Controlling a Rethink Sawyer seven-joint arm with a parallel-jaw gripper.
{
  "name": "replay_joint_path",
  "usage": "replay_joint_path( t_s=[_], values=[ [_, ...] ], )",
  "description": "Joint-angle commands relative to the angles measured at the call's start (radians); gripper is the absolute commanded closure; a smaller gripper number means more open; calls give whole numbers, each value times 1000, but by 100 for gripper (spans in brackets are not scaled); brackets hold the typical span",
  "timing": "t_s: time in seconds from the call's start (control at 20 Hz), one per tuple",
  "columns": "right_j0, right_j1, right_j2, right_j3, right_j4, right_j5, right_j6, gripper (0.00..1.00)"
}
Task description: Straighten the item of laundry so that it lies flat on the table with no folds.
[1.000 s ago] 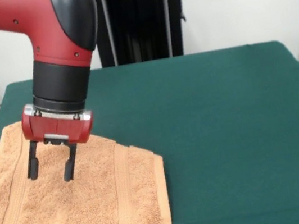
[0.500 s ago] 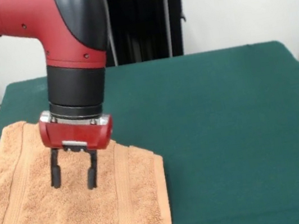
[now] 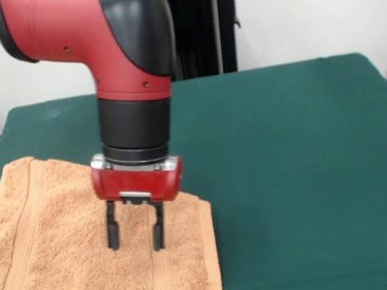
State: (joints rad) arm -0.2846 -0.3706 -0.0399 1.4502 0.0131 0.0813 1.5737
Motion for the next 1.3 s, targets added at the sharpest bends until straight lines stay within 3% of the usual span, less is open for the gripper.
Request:
replay_joint_path(
  t_s=[0.05, 0.55, 1.3],
  values=[
    [65, 68, 82, 115, 91, 40, 277, 0],
    [49, 73, 105, 150, 79, 41, 223, 0],
    [37, 148, 127, 123, 62, -76, 225, 0]
  ],
)
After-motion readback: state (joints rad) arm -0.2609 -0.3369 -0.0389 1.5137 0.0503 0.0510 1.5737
